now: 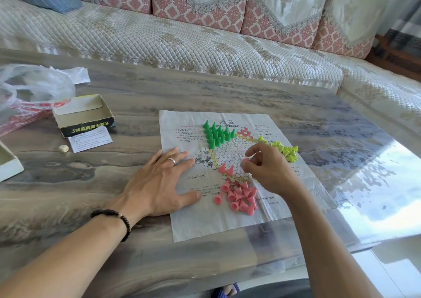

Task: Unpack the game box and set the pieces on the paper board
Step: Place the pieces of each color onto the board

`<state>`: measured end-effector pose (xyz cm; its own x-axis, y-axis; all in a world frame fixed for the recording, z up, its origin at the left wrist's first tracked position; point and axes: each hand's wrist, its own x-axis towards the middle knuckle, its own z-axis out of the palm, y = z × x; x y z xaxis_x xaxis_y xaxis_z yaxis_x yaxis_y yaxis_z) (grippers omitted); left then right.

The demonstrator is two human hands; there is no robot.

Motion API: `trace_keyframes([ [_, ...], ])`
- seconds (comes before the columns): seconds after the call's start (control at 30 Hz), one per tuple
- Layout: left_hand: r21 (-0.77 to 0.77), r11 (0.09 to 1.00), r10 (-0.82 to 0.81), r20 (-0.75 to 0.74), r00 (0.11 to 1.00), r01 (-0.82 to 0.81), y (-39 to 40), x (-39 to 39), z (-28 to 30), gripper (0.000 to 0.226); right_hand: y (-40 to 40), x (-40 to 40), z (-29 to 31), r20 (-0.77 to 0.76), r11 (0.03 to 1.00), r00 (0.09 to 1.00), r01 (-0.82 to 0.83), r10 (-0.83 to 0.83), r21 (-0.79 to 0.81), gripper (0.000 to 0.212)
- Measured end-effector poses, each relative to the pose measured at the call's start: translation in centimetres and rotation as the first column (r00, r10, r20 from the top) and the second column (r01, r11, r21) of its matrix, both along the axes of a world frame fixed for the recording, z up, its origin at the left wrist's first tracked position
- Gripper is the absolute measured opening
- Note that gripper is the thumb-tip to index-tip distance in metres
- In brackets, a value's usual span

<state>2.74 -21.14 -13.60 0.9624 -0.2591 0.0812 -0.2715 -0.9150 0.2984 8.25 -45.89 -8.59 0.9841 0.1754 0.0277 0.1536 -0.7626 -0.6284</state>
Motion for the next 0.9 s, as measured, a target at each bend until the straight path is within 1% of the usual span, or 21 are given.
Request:
trace_keyframes([
  [0.07,0.003,1.000,0.001,0.000,1.000,-0.001,-0.03,-0.03,0.03,0.104,0.00,0.07,-0.18,0.012,1.000,1.000,0.027,-0.027,-0.012,0.018],
  [0.1,0.005,1.000,0.002,-0.001,1.000,-0.002,-0.04,-0.05,0.05,0.104,0.00,0.10,-0.19,0.021,0.999,0.999,0.032,-0.032,-0.022,0.018],
  [0.23,-0.003,1.000,-0.001,-0.005,1.000,0.001,-0.08,-0.06,0.08,0.104,0.07,-0.19,0.00,0.039,0.990,0.999,-0.031,0.037,-0.138,0.001],
  [0.33,-0.007,1.000,-0.002,-0.006,1.000,0.002,-0.06,-0.01,0.05,0.103,0.10,-0.36,-0.06,0.011,0.976,0.997,-0.069,0.073,-0.208,0.010],
  [0.5,0.004,1.000,-0.005,0.000,1.000,0.005,0.01,-0.03,0.00,0.101,0.20,-0.17,-0.20,-0.021,0.976,0.998,-0.069,0.066,-0.207,0.002],
  [0.9,-0.003,1.000,-0.007,0.007,1.000,0.007,0.05,0.12,-0.15,0.102,0.45,-0.13,-0.35,-0.031,0.969,0.996,-0.094,0.089,-0.228,0.004],
])
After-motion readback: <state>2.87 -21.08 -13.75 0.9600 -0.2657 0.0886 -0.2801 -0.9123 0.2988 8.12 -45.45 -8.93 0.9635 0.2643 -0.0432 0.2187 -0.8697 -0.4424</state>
